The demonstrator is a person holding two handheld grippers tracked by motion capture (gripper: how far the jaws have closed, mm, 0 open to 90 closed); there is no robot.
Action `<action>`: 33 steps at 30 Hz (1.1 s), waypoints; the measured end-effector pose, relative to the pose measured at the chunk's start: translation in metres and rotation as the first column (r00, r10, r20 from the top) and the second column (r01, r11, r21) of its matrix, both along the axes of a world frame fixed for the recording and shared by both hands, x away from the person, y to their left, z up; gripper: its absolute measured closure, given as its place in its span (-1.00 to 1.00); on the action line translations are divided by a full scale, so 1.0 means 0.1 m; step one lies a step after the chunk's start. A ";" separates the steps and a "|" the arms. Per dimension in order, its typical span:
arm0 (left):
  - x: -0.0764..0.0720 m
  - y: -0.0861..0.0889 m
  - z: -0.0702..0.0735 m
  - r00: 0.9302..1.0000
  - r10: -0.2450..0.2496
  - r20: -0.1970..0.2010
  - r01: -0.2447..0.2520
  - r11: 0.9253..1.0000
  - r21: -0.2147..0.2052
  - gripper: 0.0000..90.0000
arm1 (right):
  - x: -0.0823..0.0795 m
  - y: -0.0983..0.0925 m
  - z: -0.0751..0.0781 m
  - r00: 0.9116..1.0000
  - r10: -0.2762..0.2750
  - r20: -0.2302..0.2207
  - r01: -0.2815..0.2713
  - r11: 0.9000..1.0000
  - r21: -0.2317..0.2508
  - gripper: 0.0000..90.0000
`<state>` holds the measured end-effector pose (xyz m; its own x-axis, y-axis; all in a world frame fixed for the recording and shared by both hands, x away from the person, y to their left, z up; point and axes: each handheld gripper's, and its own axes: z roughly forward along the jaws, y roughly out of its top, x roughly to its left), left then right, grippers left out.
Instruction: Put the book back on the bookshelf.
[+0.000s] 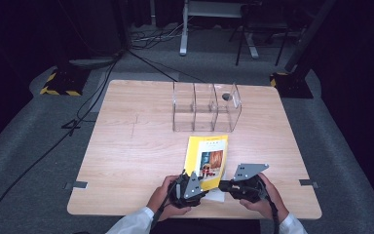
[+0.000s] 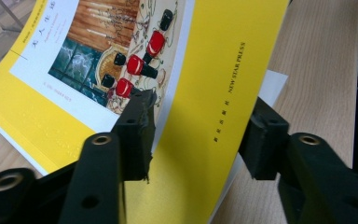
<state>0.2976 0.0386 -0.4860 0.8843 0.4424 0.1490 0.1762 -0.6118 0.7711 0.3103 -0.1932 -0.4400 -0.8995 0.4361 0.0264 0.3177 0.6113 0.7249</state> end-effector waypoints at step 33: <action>0.07 0.23 0.07 0.999 -0.032 0.026 0.033 0.998 -0.055 0.81 | 0.12 -0.13 -0.15 0.993 -0.111 0.034 0.111 0.994 0.001 0.38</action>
<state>0.3047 0.0613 -0.4789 0.8947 0.4217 0.1473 0.1371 -0.5731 0.8079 0.3226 -0.2060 -0.4547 -0.8458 0.5336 -0.0040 0.3587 0.5740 0.7361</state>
